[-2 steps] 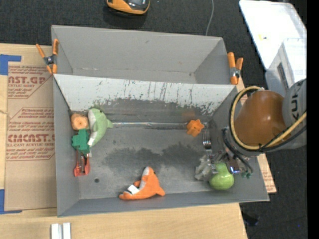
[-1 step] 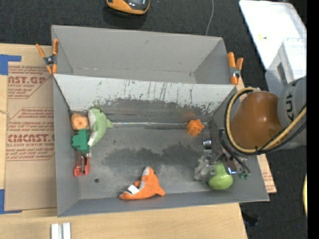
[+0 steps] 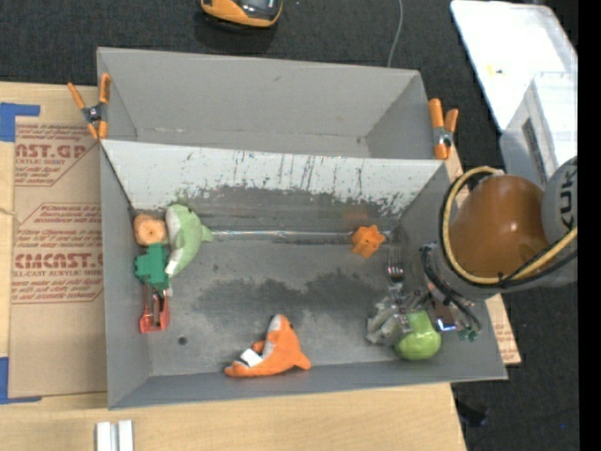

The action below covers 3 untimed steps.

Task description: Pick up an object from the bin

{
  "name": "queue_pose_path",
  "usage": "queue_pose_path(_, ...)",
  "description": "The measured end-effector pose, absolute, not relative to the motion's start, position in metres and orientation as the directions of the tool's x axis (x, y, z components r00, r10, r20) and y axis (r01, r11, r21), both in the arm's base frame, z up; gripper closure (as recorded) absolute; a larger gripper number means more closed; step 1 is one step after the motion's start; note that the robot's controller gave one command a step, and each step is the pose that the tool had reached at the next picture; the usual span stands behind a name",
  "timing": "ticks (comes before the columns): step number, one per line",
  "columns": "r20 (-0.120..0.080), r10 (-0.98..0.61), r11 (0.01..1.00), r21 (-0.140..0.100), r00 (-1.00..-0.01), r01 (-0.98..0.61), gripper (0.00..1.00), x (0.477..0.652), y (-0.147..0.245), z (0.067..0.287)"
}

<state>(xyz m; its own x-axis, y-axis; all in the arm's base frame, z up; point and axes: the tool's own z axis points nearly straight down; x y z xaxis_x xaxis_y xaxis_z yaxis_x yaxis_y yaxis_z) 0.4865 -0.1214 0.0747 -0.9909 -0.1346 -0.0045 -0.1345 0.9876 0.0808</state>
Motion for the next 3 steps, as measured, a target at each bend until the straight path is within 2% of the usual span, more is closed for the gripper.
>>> queue_pose_path(1,-0.003,-0.144,0.987,0.07,-0.99,-0.144,1.0,0.488,-0.112,0.076)
queue_pose_path(2,-0.023,-0.3,0.949,0.091,-0.954,-0.301,1.0,0.485,-0.128,0.074)
queue_pose_path(3,-0.008,-0.191,0.978,0.089,-0.982,-0.191,1.0,0.486,-0.136,0.073)
